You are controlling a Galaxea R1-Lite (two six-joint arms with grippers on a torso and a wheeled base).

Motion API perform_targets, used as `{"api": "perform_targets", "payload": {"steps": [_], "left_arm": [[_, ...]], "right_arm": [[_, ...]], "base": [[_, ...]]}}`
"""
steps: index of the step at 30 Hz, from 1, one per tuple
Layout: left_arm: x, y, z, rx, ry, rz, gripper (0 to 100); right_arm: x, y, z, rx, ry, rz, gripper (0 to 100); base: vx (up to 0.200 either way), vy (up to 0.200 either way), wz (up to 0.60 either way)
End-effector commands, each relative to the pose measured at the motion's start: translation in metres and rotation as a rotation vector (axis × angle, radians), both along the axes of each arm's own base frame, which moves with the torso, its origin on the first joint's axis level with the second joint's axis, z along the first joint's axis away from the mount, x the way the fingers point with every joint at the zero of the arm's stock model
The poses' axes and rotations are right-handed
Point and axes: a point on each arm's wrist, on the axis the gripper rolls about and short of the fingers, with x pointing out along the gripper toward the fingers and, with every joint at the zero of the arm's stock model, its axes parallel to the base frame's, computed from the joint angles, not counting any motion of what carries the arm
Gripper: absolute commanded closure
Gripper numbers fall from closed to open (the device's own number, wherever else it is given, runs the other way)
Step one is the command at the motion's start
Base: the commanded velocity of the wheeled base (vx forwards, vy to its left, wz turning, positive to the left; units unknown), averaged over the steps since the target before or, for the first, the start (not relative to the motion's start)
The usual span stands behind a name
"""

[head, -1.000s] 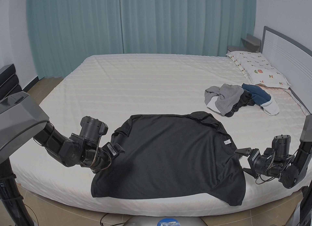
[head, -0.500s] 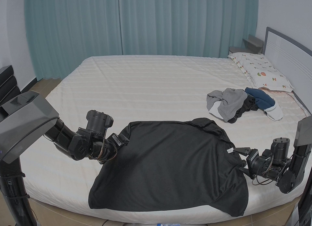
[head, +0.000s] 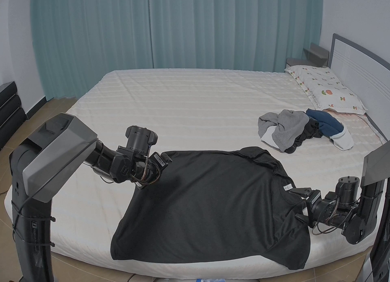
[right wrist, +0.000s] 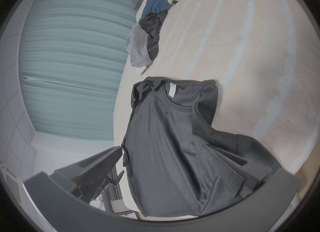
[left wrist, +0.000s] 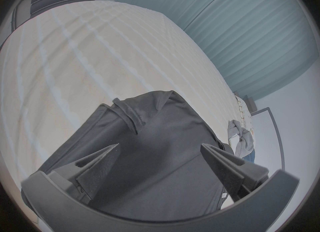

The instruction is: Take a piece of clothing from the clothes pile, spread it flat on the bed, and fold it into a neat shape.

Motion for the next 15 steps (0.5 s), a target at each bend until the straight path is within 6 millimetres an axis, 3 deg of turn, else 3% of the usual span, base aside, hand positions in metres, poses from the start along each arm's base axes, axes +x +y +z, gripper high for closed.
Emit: {"api": "perform_targets", "payload": {"steps": [1,11,15], "left_arm": [[0.016,-0.009,-0.02,0.014,0.036,-0.006,0],[0.03,-0.015,-0.044,0.076,0.033,-0.022,0],[0.038,-0.016,-0.041,0.097,-0.008,0.011,0]], "right_arm": [[0.0,0.001,-0.005,0.003,0.016,0.005,0],[0.0,0.002,-0.006,0.002,0.02,0.009,0],[0.0,0.002,-0.006,0.002,0.019,0.009,0]], "base": [[0.0,0.0,0.0],[0.0,0.0,0.0],[0.0,0.0,0.0]]}}
